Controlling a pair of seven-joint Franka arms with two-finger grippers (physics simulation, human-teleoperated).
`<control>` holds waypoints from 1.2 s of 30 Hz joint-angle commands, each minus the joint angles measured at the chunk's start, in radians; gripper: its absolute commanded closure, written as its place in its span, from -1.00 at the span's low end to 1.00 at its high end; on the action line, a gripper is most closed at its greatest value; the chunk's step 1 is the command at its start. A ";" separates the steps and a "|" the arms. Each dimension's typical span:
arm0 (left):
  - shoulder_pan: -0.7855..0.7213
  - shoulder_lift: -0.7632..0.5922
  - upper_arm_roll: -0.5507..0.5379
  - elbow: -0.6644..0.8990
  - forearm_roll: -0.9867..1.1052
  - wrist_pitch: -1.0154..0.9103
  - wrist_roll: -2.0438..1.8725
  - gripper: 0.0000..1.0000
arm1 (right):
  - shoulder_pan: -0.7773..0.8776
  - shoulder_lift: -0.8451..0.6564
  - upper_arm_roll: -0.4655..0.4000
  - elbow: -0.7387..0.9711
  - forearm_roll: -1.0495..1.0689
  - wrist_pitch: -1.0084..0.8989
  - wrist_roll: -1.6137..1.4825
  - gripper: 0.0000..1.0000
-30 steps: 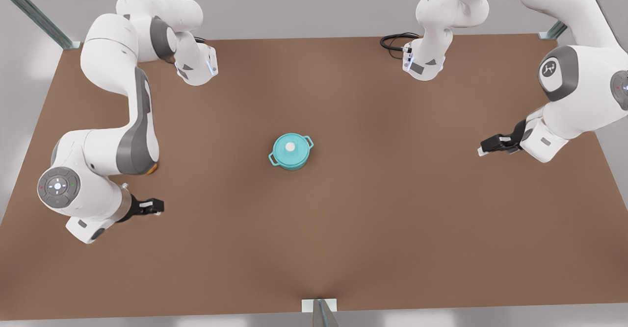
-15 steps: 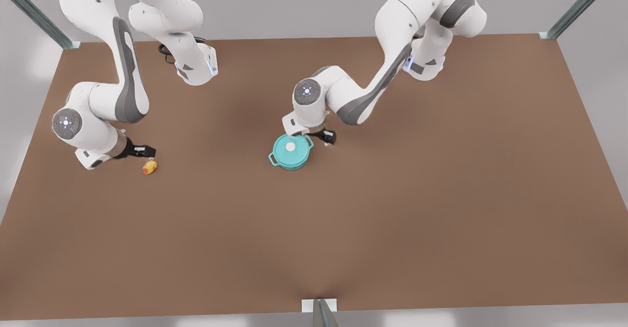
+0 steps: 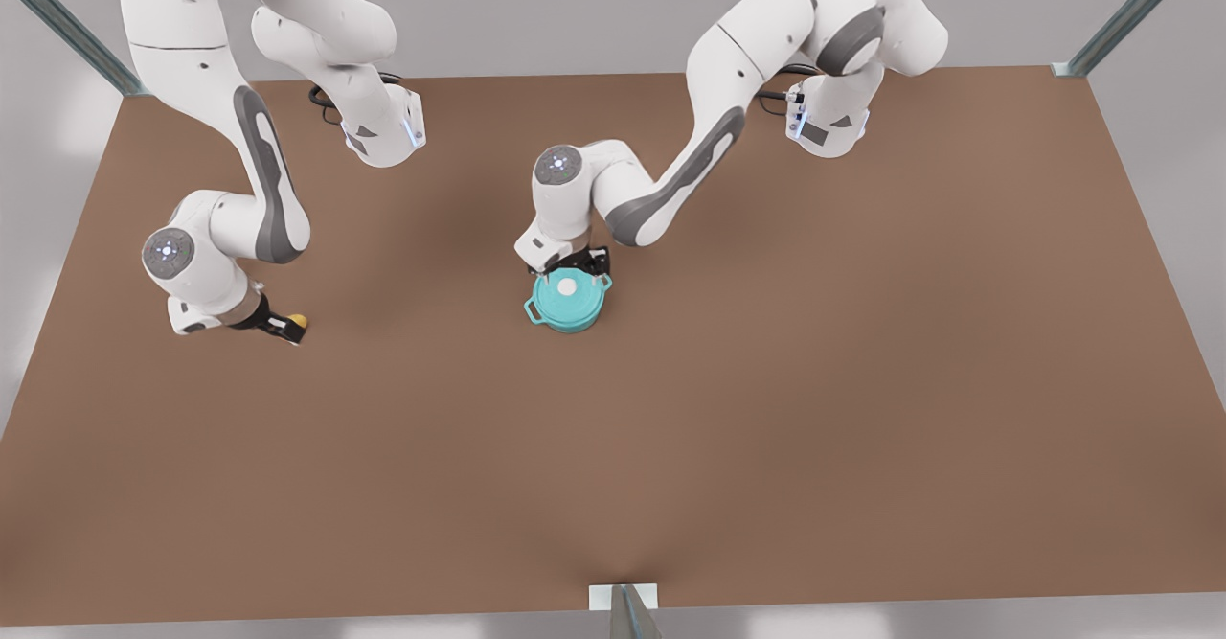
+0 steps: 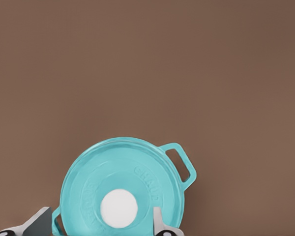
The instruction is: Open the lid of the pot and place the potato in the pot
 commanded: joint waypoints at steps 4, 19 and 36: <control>-0.002 0.024 0.001 0.002 0.061 0.038 -0.480 -1.00 | -0.022 0.038 0.000 -0.035 -0.007 0.172 0.212 -1.00; -0.014 0.082 0.001 0.002 0.101 0.110 -0.477 -1.00 | -0.058 0.096 0.000 -0.116 -0.029 0.332 0.201 -1.00; 0.188 0.070 0.000 0.159 -0.030 -0.112 -0.167 0.62 | -0.084 0.166 0.000 -0.157 -0.067 0.453 0.212 -1.00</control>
